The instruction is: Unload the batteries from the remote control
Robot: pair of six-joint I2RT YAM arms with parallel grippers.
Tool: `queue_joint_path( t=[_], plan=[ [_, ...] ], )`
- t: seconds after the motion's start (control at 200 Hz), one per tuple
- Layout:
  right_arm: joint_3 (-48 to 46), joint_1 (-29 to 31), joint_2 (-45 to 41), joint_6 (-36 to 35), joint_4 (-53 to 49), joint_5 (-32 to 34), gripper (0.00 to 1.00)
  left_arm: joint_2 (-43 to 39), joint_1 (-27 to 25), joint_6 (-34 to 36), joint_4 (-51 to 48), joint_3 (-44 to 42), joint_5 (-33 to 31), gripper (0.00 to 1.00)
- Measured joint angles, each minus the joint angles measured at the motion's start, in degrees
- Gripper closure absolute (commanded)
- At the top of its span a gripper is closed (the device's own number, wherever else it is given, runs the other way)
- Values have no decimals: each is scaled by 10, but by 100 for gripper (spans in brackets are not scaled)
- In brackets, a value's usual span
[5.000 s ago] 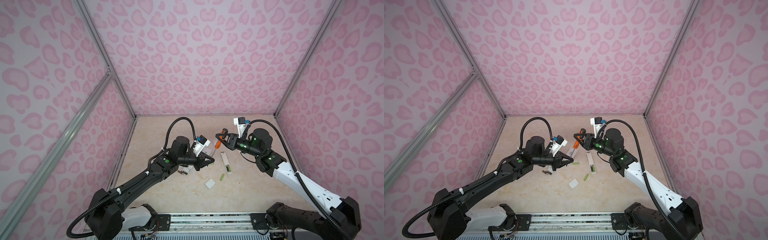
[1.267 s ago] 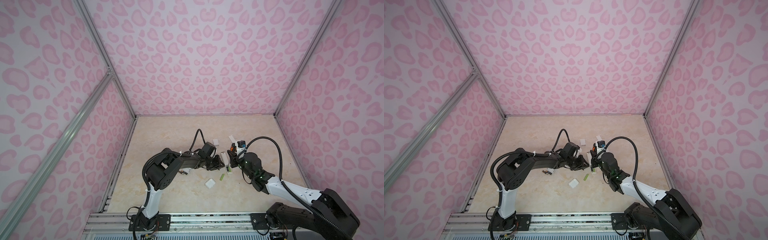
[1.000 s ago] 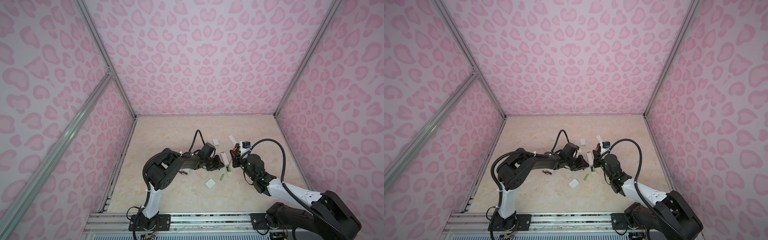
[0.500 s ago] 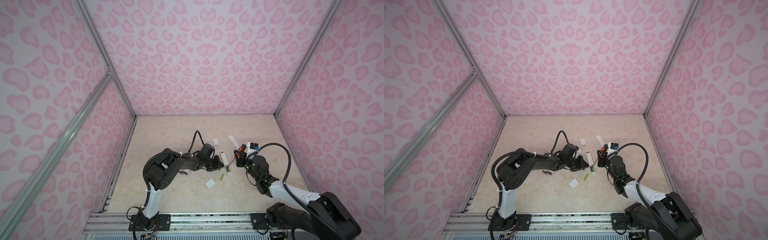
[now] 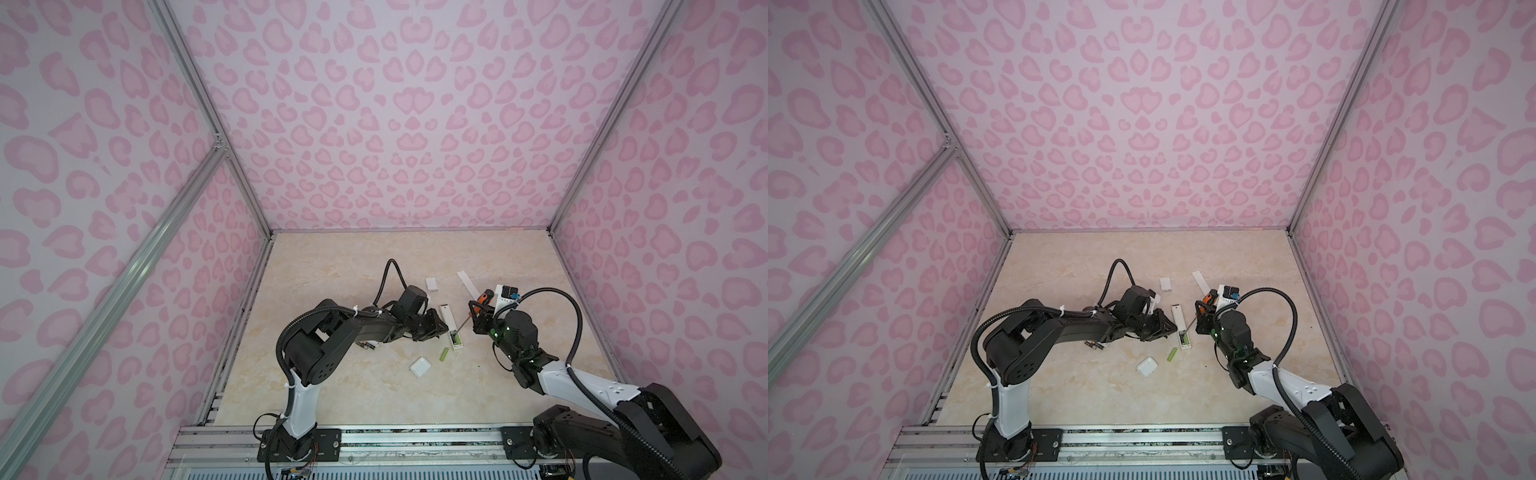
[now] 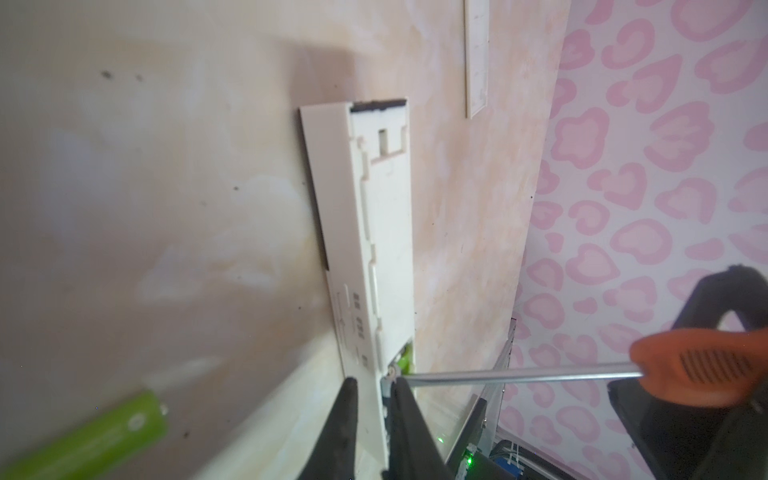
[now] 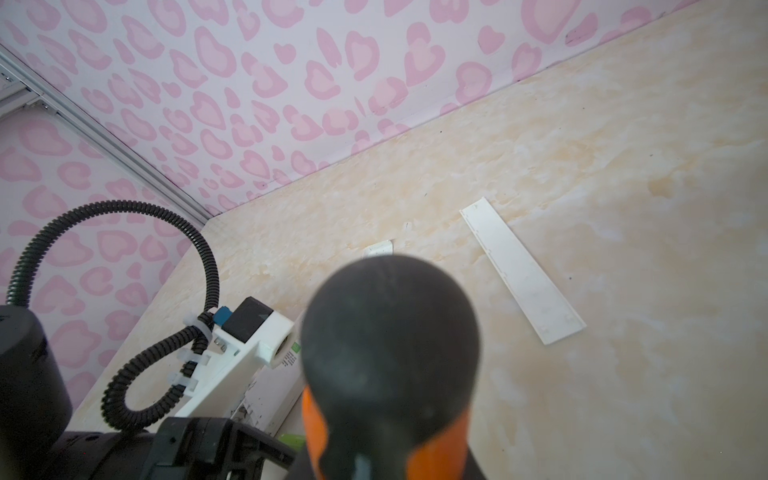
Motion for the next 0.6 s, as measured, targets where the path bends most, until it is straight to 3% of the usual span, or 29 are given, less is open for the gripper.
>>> queue_joint_path(
  t=[0.17, 0.6],
  plan=[
    [1, 0, 3, 2, 1, 0, 100, 3, 0, 0, 0, 13, -1, 76],
    [-19, -30, 3, 38, 26, -30, 100, 47, 7, -12, 17, 33, 12, 78]
  ],
)
